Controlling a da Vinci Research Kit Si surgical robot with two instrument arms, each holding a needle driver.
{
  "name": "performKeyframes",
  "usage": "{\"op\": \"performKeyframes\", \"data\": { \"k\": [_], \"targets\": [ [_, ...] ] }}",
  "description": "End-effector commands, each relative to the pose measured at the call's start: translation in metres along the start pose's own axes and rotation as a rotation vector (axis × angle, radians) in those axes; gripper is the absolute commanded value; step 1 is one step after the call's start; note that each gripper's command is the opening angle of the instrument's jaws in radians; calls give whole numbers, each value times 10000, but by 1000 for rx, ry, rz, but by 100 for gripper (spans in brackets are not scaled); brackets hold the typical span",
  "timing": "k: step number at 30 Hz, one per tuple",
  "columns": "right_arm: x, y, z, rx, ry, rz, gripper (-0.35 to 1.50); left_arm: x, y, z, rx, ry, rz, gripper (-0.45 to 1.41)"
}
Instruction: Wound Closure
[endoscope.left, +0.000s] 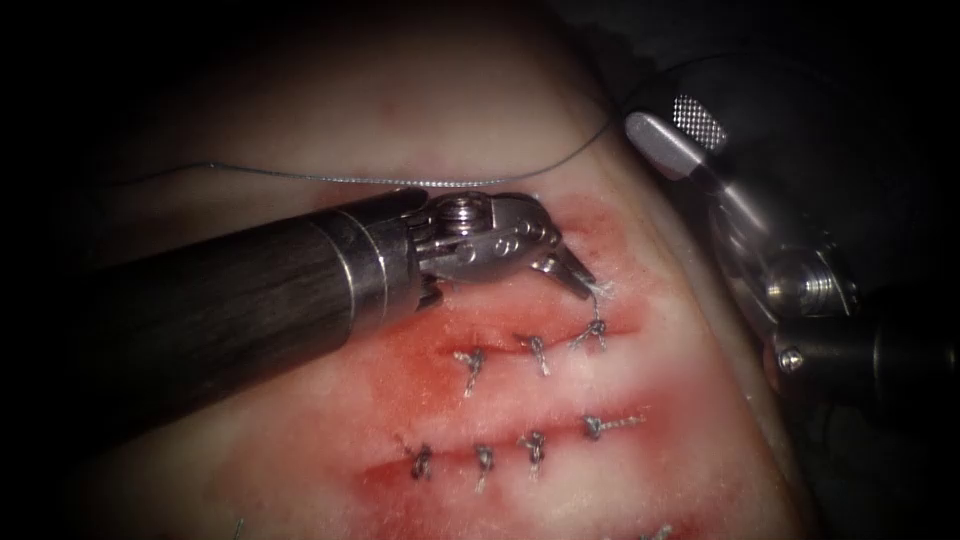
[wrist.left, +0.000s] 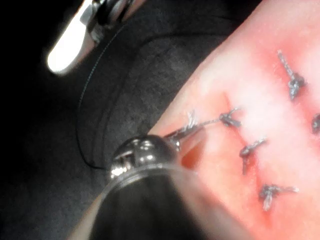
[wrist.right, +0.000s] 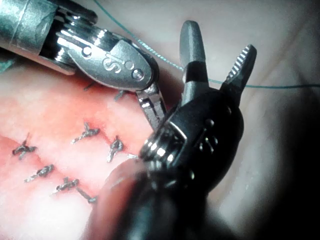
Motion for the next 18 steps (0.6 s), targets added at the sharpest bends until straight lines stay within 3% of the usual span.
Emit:
{"op": "performKeyframes", "data": {
  "k": [1,3,4,13,18],
  "targets": [
    [4,0,9,-9,0,1,132,-4,21,-6,-31,-33,-9,-45],
    [4,0,8,-7,-1,1,132,-4,32,-13,-46,-79,-80,-45],
    [3,-1,8,5,-9,1,132,-2,41,-20,-80,-133,-198,-45],
    [-1,-9,-2,16,15,-3,123,24,73,-35,-145,-371,-444,-45],
    [9,-12,-13,49,82,-17,111,27,74,-38,-151,-427,-530,-45]
  ]
}}
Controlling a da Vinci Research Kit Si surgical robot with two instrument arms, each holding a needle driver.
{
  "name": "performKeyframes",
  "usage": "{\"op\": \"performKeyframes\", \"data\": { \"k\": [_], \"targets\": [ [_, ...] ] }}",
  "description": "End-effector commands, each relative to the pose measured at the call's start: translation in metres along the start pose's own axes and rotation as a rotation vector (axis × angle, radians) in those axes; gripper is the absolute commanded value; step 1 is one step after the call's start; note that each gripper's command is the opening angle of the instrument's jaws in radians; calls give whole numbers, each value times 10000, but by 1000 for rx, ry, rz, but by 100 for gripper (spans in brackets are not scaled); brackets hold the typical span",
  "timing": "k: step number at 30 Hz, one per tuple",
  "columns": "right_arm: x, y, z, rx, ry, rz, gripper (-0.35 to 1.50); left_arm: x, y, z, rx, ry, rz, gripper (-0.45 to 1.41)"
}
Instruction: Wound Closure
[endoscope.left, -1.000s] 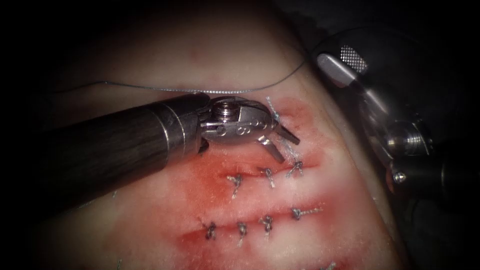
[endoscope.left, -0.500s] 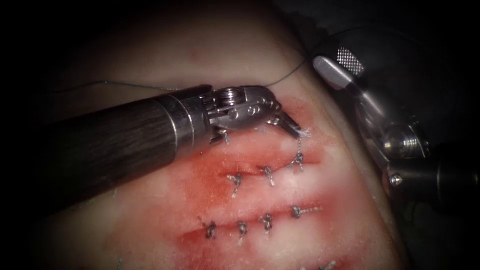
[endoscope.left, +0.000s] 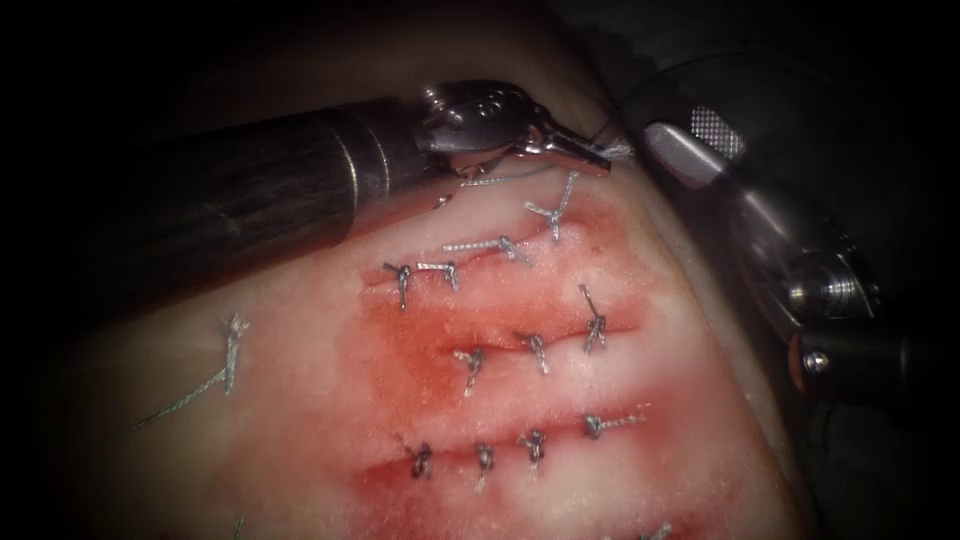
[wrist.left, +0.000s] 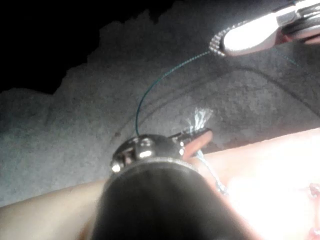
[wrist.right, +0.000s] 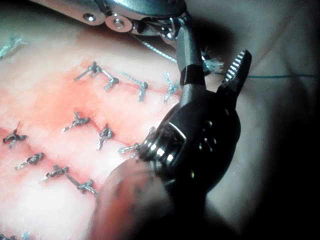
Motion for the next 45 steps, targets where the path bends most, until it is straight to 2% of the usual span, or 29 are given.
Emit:
{"op": "performKeyframes", "data": {
  "k": [1,2,5,7,15,32,45],
  "targets": [
    [6,1,5,3,5,-4,111,-11,8,2,-3,-3,5,-45],
    [17,1,-1,31,51,-15,108,-10,8,2,-5,-18,-10,-45],
    [29,1,-3,66,101,-27,105,-9,8,2,-11,-19,-15,-45],
    [46,3,-1,111,157,-41,101,-5,8,4,-10,-16,-14,-45],
    [70,-8,24,125,137,-46,105,0,8,5,-5,-12,-12,-45],
    [99,-22,79,129,94,-15,116,6,7,7,2,-6,-20,-45],
    [96,-30,100,127,91,-16,116,6,5,6,5,-5,-20,-45]
  ]
}}
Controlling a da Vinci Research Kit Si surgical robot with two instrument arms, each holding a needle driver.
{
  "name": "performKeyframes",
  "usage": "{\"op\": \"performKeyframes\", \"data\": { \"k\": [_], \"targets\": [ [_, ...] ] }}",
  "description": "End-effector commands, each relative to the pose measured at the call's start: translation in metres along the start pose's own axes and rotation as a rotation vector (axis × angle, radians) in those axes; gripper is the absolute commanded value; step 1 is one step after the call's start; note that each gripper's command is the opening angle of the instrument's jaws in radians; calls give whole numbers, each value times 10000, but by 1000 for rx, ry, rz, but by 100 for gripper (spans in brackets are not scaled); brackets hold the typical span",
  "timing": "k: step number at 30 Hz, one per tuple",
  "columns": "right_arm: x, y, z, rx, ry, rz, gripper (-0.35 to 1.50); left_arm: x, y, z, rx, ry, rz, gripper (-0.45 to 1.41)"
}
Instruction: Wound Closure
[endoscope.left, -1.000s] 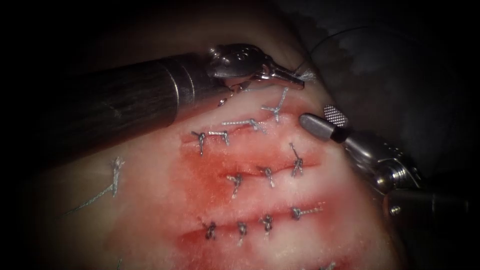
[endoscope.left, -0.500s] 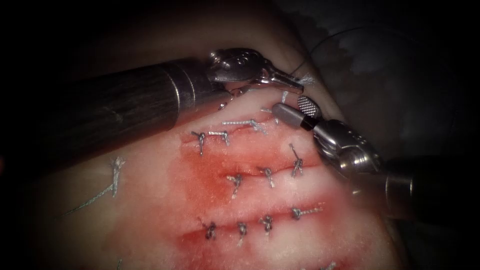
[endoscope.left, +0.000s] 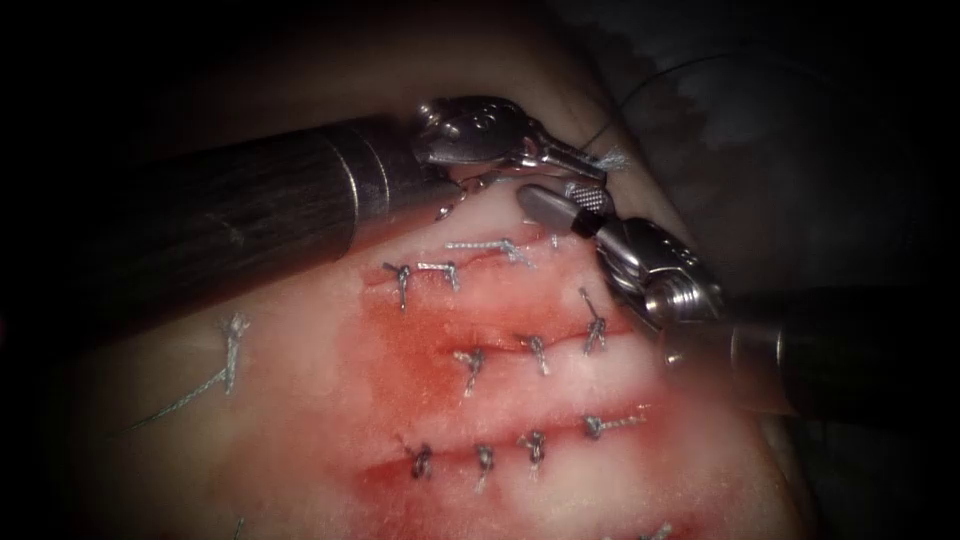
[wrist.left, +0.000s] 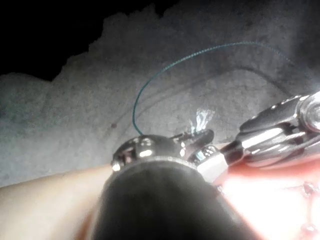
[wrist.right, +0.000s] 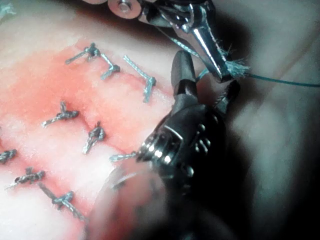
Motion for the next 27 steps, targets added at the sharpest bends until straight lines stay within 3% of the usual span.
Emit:
{"op": "performKeyframes", "data": {
  "k": [1,27],
  "targets": [
    [1,3,14,-3,-5,0,116,-10,9,2,-2,-3,6,-45],
    [7,14,44,-33,7,0,111,-8,8,3,2,0,-5,-45]
  ]
}}
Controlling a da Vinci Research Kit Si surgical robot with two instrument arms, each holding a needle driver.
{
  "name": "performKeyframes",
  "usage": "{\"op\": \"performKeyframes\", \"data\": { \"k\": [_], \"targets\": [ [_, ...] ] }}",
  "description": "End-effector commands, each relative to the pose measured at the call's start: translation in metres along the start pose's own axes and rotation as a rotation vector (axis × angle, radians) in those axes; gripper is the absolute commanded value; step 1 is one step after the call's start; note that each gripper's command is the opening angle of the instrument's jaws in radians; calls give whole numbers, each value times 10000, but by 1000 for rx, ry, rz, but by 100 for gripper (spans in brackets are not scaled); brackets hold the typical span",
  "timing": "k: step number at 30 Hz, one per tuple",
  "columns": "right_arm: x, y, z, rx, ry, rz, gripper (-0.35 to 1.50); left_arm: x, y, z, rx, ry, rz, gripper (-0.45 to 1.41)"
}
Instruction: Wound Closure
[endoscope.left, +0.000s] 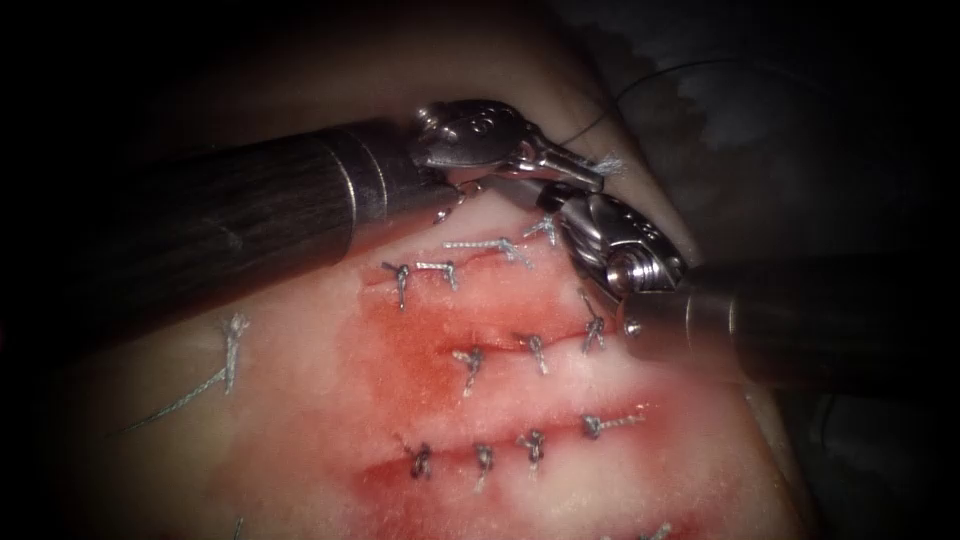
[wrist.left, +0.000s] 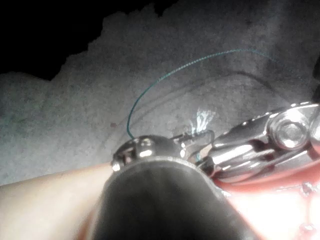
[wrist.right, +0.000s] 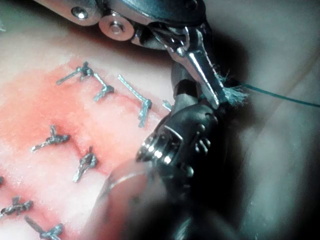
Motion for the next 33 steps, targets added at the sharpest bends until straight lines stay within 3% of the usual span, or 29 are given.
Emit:
{"op": "performKeyframes", "data": {
  "k": [1,8,10,13,18,21,23,33],
  "targets": [
    [1,5,9,-7,-1,1,111,-10,9,2,-3,-4,3,-45],
    [0,6,8,-8,2,7,111,-5,11,3,-3,-5,7,-45],
    [-1,5,9,-8,2,7,95,-5,10,3,-4,-5,1,-45],
    [-1,4,9,-14,5,6,84,-4,9,3,-4,-5,1,-45],
    [0,2,8,-47,28,47,44,-4,9,3,-4,-5,-5,-45],
    [2,2,8,-43,36,57,11,-5,9,3,-4,-5,-5,-45],
    [3,1,8,-33,50,68,-35,-5,8,3,-3,-5,-5,-45],
    [-2,0,10,-34,56,104,-35,-5,8,3,-3,-5,-5,-45]
  ]
}}
